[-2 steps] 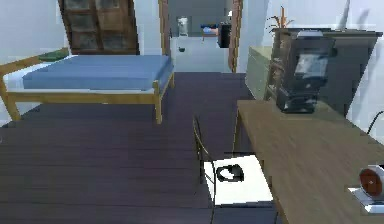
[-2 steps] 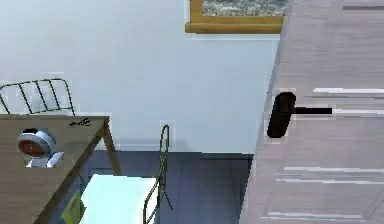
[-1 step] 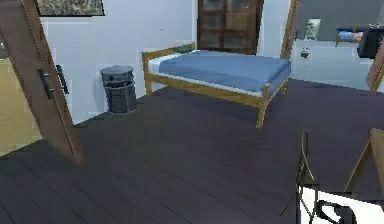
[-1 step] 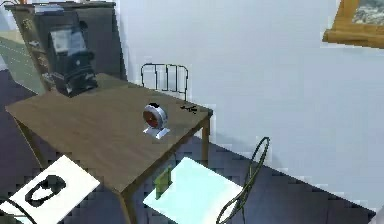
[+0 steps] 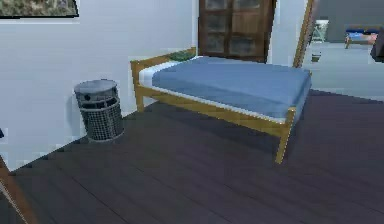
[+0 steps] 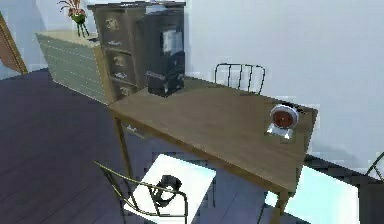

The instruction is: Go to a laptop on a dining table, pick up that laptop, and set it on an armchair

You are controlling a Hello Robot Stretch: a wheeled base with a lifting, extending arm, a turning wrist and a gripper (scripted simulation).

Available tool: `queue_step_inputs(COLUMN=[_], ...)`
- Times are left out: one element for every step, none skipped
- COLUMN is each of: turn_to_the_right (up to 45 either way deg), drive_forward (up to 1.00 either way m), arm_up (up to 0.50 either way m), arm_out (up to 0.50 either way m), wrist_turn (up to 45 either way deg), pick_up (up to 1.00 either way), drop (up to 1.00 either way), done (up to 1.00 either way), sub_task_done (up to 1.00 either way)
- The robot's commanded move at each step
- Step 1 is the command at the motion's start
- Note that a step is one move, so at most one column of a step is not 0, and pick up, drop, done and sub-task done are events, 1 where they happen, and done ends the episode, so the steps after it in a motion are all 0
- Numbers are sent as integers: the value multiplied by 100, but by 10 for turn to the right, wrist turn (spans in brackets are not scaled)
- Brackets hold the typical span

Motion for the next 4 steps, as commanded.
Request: queue_step_inputs(turn_to_the_right=[-330,0,450,210], drive_forward=[0,5,0,0], arm_up=[0,0,0,0], arm_out=[0,0,0,0], wrist_turn=[0,0,0,0], pick_up=[0,0,0,0], drop=[0,0,0,0], done=[0,0,0,0], sub_task_done=[0,0,0,0])
